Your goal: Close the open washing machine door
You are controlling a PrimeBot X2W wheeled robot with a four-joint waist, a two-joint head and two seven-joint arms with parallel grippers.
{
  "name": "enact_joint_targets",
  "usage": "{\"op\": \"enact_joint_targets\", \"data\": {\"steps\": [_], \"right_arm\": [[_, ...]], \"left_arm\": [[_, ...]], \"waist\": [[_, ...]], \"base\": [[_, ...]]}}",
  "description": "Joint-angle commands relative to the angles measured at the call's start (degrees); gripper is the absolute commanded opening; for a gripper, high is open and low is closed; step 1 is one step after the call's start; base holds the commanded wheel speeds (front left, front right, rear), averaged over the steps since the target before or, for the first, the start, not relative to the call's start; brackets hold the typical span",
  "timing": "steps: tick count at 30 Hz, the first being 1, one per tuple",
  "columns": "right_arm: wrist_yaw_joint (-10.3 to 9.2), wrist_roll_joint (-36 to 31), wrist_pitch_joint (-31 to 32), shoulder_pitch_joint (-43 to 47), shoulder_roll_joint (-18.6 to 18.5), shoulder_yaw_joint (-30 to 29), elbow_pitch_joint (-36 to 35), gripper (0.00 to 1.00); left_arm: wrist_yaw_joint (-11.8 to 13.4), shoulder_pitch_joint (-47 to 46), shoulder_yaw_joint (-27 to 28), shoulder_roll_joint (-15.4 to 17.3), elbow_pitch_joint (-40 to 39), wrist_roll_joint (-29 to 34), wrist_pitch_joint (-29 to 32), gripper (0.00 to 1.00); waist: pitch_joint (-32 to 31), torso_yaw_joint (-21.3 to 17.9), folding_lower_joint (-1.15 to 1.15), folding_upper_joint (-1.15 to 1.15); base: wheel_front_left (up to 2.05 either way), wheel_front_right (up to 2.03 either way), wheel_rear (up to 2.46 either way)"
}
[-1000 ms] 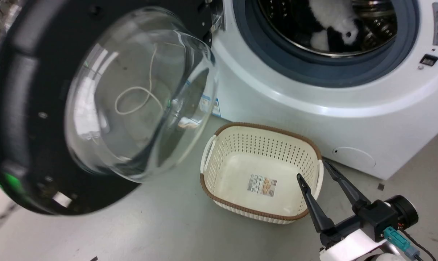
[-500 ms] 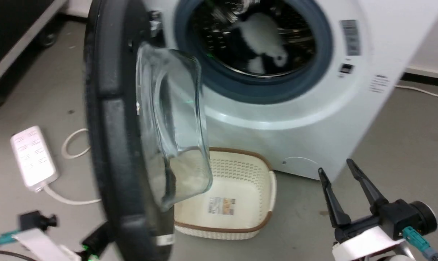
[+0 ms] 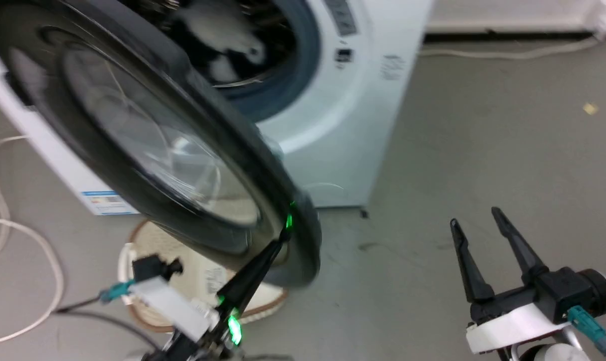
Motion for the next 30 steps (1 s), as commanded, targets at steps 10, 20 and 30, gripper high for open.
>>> {"op": "enact_joint_targets", "data": {"steps": [10,20,30], "right_arm": [[0.05,2.8,-0.3,-2.6,0.3,-0.1,-0.8,1.0],[0.05,4.5,-0.3,-3.7,0.3,1.1,-0.5,1.0],[0.05,3.8,-0.3,-2.2,0.3,1.8,-0.9,1.0]], "left_arm": [[-0.3,-18.0,-3.1,0.0,11.2,-1.9,-17.3,0.0],[-0.3,-31.9,-4.3,0.0,22.5,-2.2,-28.7,0.0],[-0.3,-20.9,-7.3,2.4,13.9,1.3,-27.9,0.0]], "waist": [[9.7,-12.1,-0.01,0.0],[10.4,-13.8,-0.01,0.0],[4.3,-8.0,-0.01,0.0]], "base": [[0.0,0.0,0.0],[0.0,0.0,0.0],[0.0,0.0,0.0]]}}
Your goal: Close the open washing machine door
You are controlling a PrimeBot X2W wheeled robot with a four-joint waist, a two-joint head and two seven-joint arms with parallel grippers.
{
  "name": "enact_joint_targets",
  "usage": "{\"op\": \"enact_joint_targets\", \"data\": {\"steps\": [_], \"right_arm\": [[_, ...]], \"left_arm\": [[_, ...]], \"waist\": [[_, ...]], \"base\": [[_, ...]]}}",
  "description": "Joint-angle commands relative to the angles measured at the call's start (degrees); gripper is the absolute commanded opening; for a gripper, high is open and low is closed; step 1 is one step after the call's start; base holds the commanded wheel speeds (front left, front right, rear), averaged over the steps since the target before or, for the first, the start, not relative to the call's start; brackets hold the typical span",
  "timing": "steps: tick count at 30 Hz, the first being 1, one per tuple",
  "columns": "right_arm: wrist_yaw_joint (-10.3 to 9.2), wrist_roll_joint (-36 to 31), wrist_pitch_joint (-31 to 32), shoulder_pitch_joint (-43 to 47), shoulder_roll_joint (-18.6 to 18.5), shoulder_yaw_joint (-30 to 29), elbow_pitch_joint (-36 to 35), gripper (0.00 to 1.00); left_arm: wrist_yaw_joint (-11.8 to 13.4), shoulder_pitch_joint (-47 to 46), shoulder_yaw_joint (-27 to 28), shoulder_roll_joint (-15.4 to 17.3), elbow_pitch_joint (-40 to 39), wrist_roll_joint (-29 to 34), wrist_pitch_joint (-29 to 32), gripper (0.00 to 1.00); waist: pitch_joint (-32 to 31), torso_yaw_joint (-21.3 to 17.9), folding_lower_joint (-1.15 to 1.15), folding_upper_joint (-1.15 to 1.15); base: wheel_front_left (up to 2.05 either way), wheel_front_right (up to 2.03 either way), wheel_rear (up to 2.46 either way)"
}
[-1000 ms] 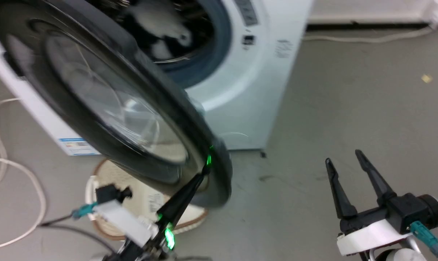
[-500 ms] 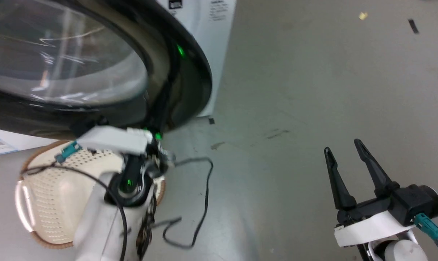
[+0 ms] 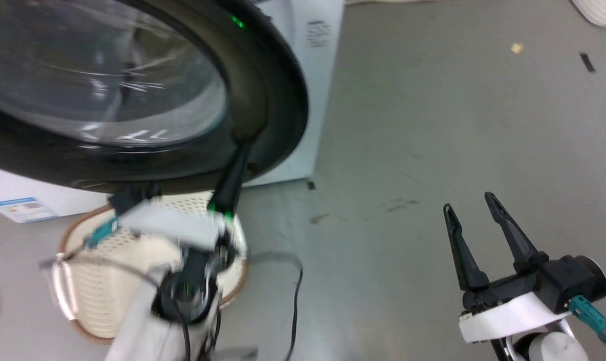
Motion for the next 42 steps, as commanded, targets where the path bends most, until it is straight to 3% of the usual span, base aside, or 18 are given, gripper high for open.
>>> {"op": "enact_joint_targets", "data": {"steps": [1,2,3,4,9,10,13,17,20,25,30,31,32,38,42], "right_arm": [[0.05,-0.5,-0.3,0.7,0.2,0.0,-0.3,1.0],[0.05,-0.7,-0.3,1.2,0.2,0.0,-0.3,1.0],[0.05,-1.0,-0.3,1.6,0.2,-0.1,-0.2,1.0],[0.05,-1.2,-0.3,2.1,0.2,-0.1,-0.1,1.0],[0.05,-1.3,-0.3,3.8,0.2,0.4,0.3,1.0],[0.05,-1.3,-0.3,4.6,0.2,0.9,0.4,1.0],[0.05,-1.2,-0.3,5.3,0.2,1.7,0.5,1.0],[0.05,-1.2,-0.3,5.9,0.2,2.1,0.9,1.0],[0.05,-0.9,-0.3,6.5,0.2,1.9,0.9,1.0],[0.05,0.3,-0.3,7.9,0.2,0.5,1.4,1.0],[0.05,0.7,-0.3,8.6,0.2,0.9,1.9,1.0],[0.05,0.6,-0.3,8.6,0.2,1.1,2.2,0.27],[0.05,0.2,-0.3,8.5,0.2,1.2,2.2,0.0],[0.05,-1.7,-0.3,5.3,0.1,2.8,2.1,0.0],[0.05,-2.9,0.7,-0.8,-2.7,6.1,3.4,0.0]], "left_arm": [[-0.3,3.7,-0.6,1.5,-2.5,1.3,-0.2,0.0],[-0.3,5.9,-1.1,2.6,-4.3,2.7,-0.7,0.0],[-0.3,8.1,-1.8,3.8,-5.9,4.5,-1.6,0.78],[-0.3,10.2,-2.4,4.8,-7.0,6.4,-2.9,1.0],[-0.3,18.0,-6.0,11.6,-10.1,20.7,-12.4,1.0],[-0.3,21.1,-5.2,13.7,-10.0,29.8,-15.5,1.0],[-0.2,23.5,-0.8,13.8,-11.5,42.9,-15.9,1.0],[1.2,28.0,4.8,10.6,-15.3,60.8,-15.9,1.0],[2.4,31.0,7.5,7.4,-17.1,69.0,-16.0,1.0],[3.3,33.5,11.5,4.4,-18.0,76.7,-16.0,1.0],[4.2,34.1,12.8,3.6,-17.3,81.5,-16.0,1.0],[4.2,34.0,13.1,3.3,-17.0,82.0,-16.0,1.0],[4.2,33.9,13.3,3.0,-16.6,82.2,-16.0,1.0],[3.0,31.4,12.4,2.3,-14.2,84.0,-16.0,1.0],[3.0,29.4,11.8,1.3,-13.2,84.8,-16.0,1.0]], "waist": [[-2.9,3.3,0.01,-0.01],[-3.7,4.4,0.01,-0.01],[-4.5,5.6,0.01,-0.01],[-5.4,6.8,0.01,-0.01],[-9.1,12.5,0.01,-0.01],[-11.2,15.6,0.01,-0.01],[-12.5,17.7,0.01,-0.01],[-13.6,19.2,0.01,-0.01],[-13.9,20.1,0.01,-0.01],[-14.0,21.3,0.01,-0.01],[-13.5,22.3,0.01,-0.01],[-13.2,22.6,0.01,-0.01],[-12.8,22.9,0.01,-0.01],[-8.8,25.6,0.01,-0.01],[-5.1,27.7,0.01,-0.01]], "base": [[0.0,0.0,0.0],[0.0,0.0,0.0],[0.0,0.0,0.0],[0.0,0.0,0.0],[0.0,0.0,0.0],[0.0,0.0,0.0],[0.0,0.0,0.0],[0.0,0.0,0.0],[0.0,0.0,0.0],[0.0,0.0,0.0],[0.0,0.0,0.0],[0.0,0.0,0.0],[0.0,0.0,0.0],[0.0,0.0,0.0],[0.0,0.0,0.0]]}}
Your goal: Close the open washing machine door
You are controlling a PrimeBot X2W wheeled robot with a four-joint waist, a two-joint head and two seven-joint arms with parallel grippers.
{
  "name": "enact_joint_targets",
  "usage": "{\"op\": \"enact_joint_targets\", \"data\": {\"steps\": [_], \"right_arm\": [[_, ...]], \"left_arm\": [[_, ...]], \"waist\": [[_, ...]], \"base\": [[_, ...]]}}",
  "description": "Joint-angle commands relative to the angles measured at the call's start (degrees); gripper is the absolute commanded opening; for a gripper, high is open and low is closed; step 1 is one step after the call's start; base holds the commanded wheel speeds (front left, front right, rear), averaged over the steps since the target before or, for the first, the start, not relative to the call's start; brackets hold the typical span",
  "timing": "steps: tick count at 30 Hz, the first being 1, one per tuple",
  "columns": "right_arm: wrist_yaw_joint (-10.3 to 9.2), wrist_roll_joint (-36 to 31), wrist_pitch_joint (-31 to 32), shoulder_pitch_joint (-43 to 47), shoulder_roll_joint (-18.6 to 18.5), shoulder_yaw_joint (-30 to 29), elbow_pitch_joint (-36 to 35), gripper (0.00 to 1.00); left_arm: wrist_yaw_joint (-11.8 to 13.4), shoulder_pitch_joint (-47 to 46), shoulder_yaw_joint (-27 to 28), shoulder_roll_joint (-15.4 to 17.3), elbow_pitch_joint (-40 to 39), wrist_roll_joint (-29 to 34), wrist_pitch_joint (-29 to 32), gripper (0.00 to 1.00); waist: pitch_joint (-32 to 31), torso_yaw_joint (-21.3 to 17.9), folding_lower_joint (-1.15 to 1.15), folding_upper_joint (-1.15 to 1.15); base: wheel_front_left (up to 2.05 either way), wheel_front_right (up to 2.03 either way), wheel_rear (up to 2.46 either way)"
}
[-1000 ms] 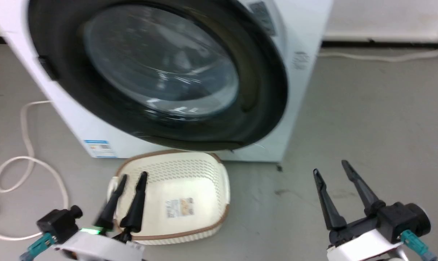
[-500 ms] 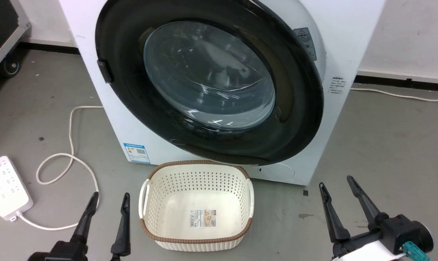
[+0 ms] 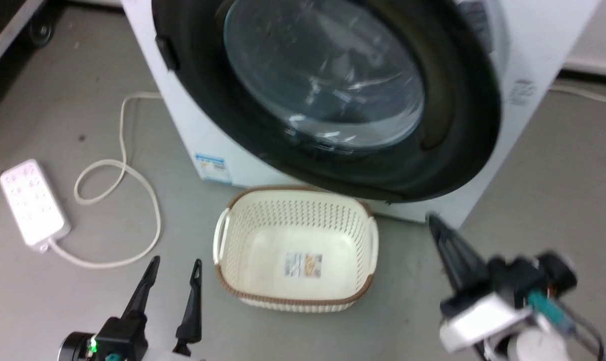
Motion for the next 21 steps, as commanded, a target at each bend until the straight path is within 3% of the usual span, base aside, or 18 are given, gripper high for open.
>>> {"op": "enact_joint_targets", "data": {"steps": [1,12,21], "right_arm": [[0.02,0.5,0.5,-2.4,-1.3,0.6,0.4,0.0],[0.02,12.8,9.3,-24.3,-15.3,6.5,8.8,0.0],[0.02,18.1,12.8,-35.7,-19.9,1.7,17.8,0.0]], "left_arm": [[0.0,-1.1,-0.2,-0.3,0.3,0.2,-0.3,1.0],[-0.8,-6.4,-2.8,-2.0,1.2,0.8,-0.3,1.0],[-0.4,-8.6,-5.0,-2.8,1.9,0.6,-0.3,1.0]], "waist": [[3.0,2.2,0.0,0.0],[11.9,7.1,0.0,0.0],[14.3,9.0,0.0,0.0]], "base": [[0.0,0.0,0.0],[0.0,0.0,0.0],[0.0,0.0,0.0]]}}
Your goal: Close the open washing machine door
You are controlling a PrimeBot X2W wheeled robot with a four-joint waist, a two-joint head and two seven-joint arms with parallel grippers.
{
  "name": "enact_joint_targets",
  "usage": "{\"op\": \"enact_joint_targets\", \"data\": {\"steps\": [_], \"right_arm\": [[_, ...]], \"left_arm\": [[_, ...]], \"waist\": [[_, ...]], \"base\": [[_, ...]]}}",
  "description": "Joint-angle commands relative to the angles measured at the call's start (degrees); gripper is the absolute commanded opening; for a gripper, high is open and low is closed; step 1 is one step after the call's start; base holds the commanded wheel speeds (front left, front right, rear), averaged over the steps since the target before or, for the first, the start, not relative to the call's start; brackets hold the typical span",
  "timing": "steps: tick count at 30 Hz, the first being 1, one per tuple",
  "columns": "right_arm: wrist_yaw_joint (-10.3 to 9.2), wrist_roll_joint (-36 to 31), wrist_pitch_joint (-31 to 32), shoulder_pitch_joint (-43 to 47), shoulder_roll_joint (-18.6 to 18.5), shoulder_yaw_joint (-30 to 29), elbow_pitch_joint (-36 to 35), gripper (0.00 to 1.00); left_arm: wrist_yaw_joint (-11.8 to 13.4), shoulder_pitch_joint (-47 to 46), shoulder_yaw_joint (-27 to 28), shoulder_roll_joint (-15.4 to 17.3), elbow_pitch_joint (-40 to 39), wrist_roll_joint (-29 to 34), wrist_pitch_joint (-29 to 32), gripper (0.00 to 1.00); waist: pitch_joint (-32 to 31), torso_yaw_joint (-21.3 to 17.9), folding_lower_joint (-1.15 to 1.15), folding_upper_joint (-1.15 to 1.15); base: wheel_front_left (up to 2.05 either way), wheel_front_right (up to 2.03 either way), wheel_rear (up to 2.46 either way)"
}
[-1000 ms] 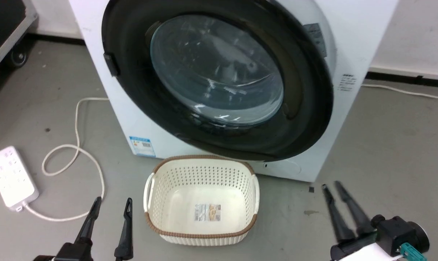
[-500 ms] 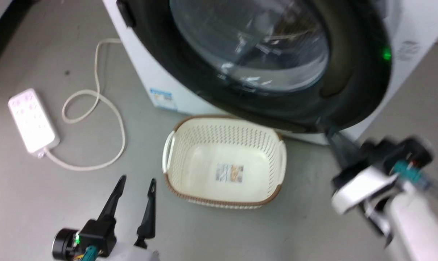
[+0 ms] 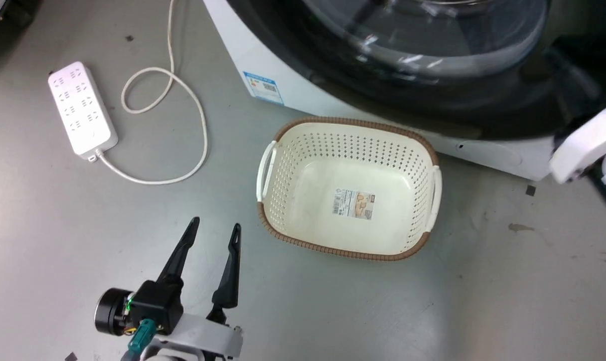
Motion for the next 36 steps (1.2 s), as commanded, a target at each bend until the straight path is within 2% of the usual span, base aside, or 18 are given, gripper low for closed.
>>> {"op": "enact_joint_targets", "data": {"steps": [1,10,17,18,19,20,21,27,30,33,36], "right_arm": [[-0.12,0.2,0.3,-1.8,-0.9,-1.0,1.1,0.0],[-0.12,-2.2,0.7,-9.2,0.5,-5.6,9.0,0.0],[-0.12,-2.6,-3.8,-7.2,3.2,-4.9,10.7,0.0],[-0.12,-2.7,-4.9,-6.2,3.6,-4.5,10.3,0.24],[-0.12,-3.1,-6.3,-5.0,3.9,-3.9,9.9,0.83],[-0.12,-3.3,-7.4,-3.7,4.3,-3.5,9.4,1.0],[-0.12,-3.3,-10.2,1.2,5.6,-2.5,7.5,1.0],[-0.12,-5.0,-13.4,14.7,8.8,-5.5,-0.1,1.0],[-0.12,-8.0,-13.8,21.7,11.4,-9.4,-5.1,1.0],[-0.12,-11.2,-13.9,28.4,15.4,-14.0,-11.9,1.0],[-0.12,-14.5,-13.9,34.5,18.6,-16.1,-17.8,1.0]], "left_arm": [[0.2,-1.0,-0.2,-0.1,0.0,0.1,-0.3,1.0],[0.7,-2.1,-0.6,-0.3,-0.1,-0.3,-0.3,1.0],[0.7,-1.6,0.2,-0.3,0.6,-0.8,-0.3,1.0],[0.7,-1.3,0.5,-0.3,0.6,-1.0,-0.3,1.0],[0.8,-1.1,0.9,-0.3,0.7,-1.2,-0.3,1.0],[0.8,-0.7,1.3,-0.3,0.7,-1.3,-0.3,1.0],[0.8,0.3,2.6,-0.3,1.5,-1.9,-0.3,1.0],[0.4,2.7,4.2,-0.4,3.6,-2.0,-0.3,1.0],[0.6,3.8,5.2,-0.4,4.8,-3.8,-0.3,1.0],[0.2,4.5,5.3,-0.4,4.9,-3.9,-0.3,1.0],[-0.5,5.1,4.6,0.0,4.4,-3.0,-0.3,1.0]], "waist": [[0.4,0.3,-0.01,0.0],[1.3,0.3,-0.01,0.0],[-2.2,-1.6,-0.01,0.0],[-3.1,-2.1,-0.01,0.0],[-4.2,-2.6,-0.01,0.0],[-5.2,-3.2,-0.01,0.0],[-8.6,-4.9,-0.01,0.0],[-15.1,-8.4,-0.01,0.0],[-17.4,-9.9,-0.01,0.0],[-18.9,-11.5,-0.01,0.0],[-19.7,-12.8,-0.01,0.0]], "base": [[0.0,0.0,0.0],[0.0,0.0,0.0],[0.0,0.0,0.0],[0.0,0.0,0.0],[0.0,0.0,0.0],[0.0,0.0,0.0],[0.0,0.0,0.0],[0.0,0.0,0.0],[0.0,0.0,0.0],[0.0,0.0,0.0],[0.0,0.0,0.0]]}}
